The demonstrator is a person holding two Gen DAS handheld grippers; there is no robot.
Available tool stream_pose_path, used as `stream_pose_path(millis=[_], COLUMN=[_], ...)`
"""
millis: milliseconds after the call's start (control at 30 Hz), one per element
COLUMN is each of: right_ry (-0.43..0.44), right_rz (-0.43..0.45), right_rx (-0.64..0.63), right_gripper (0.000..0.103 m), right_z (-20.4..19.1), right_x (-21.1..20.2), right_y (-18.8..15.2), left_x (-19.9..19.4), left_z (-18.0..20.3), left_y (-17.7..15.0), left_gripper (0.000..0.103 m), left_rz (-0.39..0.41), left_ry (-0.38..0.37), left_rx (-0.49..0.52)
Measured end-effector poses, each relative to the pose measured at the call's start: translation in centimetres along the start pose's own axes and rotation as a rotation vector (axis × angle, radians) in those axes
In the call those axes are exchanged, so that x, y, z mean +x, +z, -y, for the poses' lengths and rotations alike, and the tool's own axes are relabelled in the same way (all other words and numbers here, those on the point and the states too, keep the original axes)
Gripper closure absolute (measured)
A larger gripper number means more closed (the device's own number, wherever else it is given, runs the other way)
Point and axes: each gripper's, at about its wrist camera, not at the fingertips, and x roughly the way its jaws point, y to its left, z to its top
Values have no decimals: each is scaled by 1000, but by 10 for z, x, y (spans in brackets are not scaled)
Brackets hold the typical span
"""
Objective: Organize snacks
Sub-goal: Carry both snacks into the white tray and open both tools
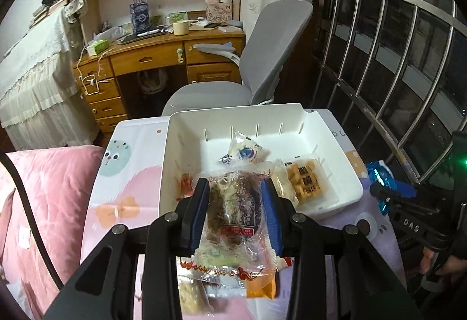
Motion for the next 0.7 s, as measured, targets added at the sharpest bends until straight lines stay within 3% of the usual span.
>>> stream_pose_path(millis=[367, 700], right_ry=[-25, 0], right_rz=[44, 63], right_rx=[18, 31], right_gripper=[69, 69], right_z=[-9, -15], right_x=[22, 33], right_y=[30, 44], left_x=[53, 67], left_z=[-10, -8], left_y=[23, 27], left_gripper=[68, 67], left_rz=[-48, -78], left_ry=[-57, -103], left_rx=[7, -6])
